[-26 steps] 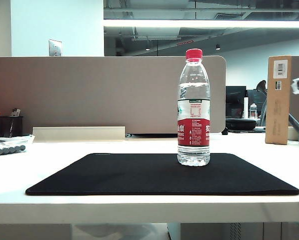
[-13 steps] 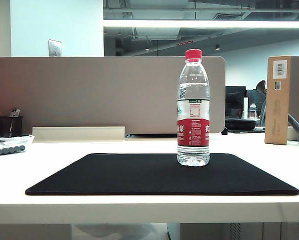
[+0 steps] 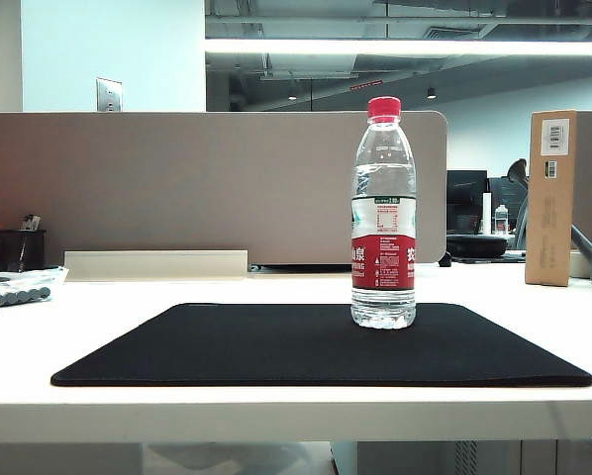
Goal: Stand the plastic bottle up on the black mouse pad.
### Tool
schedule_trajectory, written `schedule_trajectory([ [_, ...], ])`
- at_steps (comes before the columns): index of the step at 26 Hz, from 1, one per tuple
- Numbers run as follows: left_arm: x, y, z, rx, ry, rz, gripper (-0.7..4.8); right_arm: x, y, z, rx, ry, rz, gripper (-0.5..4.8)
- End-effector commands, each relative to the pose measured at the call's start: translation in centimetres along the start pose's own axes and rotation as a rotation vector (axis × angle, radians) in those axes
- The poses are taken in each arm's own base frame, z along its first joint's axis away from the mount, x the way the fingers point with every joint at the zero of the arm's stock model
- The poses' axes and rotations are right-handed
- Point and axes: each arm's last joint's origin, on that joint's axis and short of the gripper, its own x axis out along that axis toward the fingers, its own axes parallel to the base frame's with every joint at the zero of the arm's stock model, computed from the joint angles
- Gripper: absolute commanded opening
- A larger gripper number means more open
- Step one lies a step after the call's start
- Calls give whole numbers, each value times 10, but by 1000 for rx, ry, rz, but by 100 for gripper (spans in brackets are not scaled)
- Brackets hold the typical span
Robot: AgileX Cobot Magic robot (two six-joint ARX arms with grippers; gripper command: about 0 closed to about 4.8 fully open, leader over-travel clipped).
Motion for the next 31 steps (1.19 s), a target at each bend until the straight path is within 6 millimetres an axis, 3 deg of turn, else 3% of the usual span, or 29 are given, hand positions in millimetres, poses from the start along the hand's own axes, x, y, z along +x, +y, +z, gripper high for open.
schedule_trajectory([
  [1, -2, 0, 1, -9, -17, -6, -4, 0, 0, 0, -2, -7, -2, -1],
  [8, -2, 0, 1, -1, -17, -6, -4, 0, 0, 0, -1, -7, -2, -1],
  [13, -1, 1, 6, 128, -56, 36, -4, 0, 0, 0, -1, -7, -2, -1],
  [18, 1, 5, 9, 208, -57, 161, -4, 0, 0, 0, -1, -7, -2, -1],
  [24, 3, 16, 10, 155, -58, 375, -4, 0, 0, 0, -1, -7, -3, -1],
  [27, 11, 21, 8, 140, -87, 422, -4, 0, 0, 0, -1, -7, -3, -1],
  [31, 38, 49, -12, 49, -224, 445, -4, 0, 0, 0, -1, -7, -3, -1],
])
